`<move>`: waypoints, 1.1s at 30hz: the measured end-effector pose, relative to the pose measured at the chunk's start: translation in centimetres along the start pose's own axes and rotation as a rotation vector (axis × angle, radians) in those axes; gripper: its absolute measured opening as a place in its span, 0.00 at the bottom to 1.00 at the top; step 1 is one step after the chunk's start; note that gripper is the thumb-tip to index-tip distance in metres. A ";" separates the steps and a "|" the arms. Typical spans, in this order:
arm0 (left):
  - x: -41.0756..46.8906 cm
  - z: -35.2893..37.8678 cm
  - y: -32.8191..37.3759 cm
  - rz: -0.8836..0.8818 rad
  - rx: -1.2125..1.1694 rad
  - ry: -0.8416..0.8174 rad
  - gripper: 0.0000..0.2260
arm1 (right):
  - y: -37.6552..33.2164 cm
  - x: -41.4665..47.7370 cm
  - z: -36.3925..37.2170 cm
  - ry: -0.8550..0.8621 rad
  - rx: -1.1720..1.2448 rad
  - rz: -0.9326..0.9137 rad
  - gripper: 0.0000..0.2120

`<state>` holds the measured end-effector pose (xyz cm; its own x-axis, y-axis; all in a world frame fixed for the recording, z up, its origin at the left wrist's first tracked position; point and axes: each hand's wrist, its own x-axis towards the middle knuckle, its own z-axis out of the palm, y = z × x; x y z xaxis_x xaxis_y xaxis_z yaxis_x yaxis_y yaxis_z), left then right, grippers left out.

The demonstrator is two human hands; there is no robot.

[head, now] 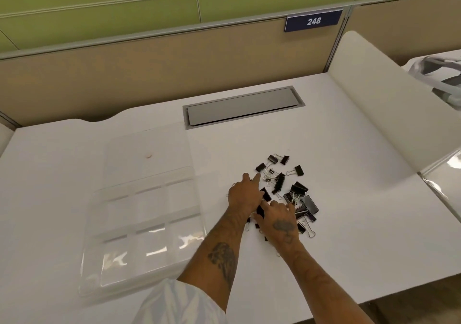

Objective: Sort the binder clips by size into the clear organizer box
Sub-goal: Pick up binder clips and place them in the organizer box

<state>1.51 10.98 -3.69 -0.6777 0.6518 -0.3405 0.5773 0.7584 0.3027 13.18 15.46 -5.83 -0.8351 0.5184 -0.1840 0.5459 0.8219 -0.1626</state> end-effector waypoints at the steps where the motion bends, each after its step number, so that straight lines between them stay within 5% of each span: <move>1: 0.2 0.0 0.1 -0.007 0.000 0.005 0.23 | 0.1 0.1 0.0 -0.002 -0.004 -0.002 0.21; 11: 0.7 -0.6 -0.5 -0.025 -0.111 0.072 0.19 | 0.5 0.5 -1.2 -0.113 -0.045 -0.043 0.27; 22: -2.4 -6.3 -3.6 0.045 -0.204 0.313 0.25 | -0.6 1.4 -4.6 0.067 0.121 -0.033 0.24; 33: -11.6 -12.1 -17.2 -0.132 -0.260 0.552 0.22 | -13.5 3.1 -8.2 0.167 0.275 -0.230 0.24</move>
<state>-6.02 -9.73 5.84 -0.9112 0.3998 0.0991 0.3899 0.7598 0.5202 2.68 7.87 3.72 -0.9248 0.3778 0.0439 0.3218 0.8389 -0.4390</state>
